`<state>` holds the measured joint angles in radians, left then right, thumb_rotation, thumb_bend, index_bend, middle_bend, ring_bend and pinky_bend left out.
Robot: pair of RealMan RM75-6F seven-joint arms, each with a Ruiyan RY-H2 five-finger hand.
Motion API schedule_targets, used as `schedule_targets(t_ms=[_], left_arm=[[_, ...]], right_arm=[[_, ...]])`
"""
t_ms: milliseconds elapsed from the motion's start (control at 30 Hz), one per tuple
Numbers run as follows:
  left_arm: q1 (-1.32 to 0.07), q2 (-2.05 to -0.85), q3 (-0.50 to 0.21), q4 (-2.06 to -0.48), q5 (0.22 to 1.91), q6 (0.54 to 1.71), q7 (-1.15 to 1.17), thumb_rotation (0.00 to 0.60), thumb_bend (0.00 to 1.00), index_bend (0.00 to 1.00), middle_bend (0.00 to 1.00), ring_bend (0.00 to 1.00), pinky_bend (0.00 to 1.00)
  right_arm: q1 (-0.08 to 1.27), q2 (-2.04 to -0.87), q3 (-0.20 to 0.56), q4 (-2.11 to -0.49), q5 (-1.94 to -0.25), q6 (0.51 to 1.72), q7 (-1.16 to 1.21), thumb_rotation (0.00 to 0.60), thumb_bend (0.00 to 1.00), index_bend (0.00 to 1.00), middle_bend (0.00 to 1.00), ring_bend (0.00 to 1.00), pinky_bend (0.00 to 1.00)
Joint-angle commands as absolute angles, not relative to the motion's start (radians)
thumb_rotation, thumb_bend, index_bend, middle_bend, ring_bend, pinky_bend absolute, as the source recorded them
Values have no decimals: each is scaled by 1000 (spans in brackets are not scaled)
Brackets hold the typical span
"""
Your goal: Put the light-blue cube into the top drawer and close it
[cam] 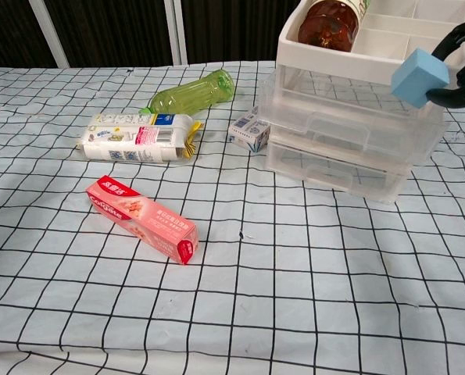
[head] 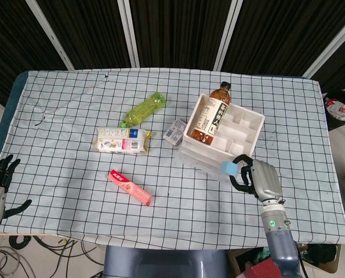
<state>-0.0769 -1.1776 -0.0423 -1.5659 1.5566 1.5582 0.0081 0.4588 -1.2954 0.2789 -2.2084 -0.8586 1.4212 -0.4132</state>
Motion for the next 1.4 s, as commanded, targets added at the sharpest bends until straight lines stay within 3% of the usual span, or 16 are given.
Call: schedule_targets(t_ms=[33,500,733,833,933,1000,1233,1400], left_arm=[[-77,-1178,-42,-1567,1556,1558,9,600,16,0,0,0,0],[-77,-1177,-45,-1566,1550,1556,5,600,17,0,0,0,0],[-78,-1177,-46,-1567,1547,1555,4,600,16,0,0,0,0],[-78,-1175,-46,-1568,1546,1553,3,600,16,0,0,0,0],[-77,-1175,-46,-1568,1548,1555,5,600,16,0,0,0,0],[-77,-1176,-46,-1568,1550,1556,6,600,16,0,0,0,0],[-77,-1177,-42,-1569,1558,1559,11,600,16,0,0,0,0],[-75,-1178,-39,-1572,1564,1563,13,600,16,0,0,0,0]], right_arm=[[463,-1306,279,-2202,-866,1428,-415,600,330,479,853,893,793],[470,-1342,282,-2172,-873,1449,-419,600,252,303,853,893,794],[448,-1334,253,-2201,-945,1459,-395,600,248,289,852,892,794],[420,-1325,226,-2231,-1024,1471,-350,600,265,394,844,885,793],[392,-1314,192,-2242,-1106,1479,-316,600,293,635,820,875,792],[375,-1306,168,-2256,-1142,1474,-290,600,304,719,815,873,790],[345,-1291,82,-2291,-1185,1417,-270,600,313,764,815,873,790],[360,-1359,84,-2260,-1158,1381,-284,600,318,764,815,873,790]])
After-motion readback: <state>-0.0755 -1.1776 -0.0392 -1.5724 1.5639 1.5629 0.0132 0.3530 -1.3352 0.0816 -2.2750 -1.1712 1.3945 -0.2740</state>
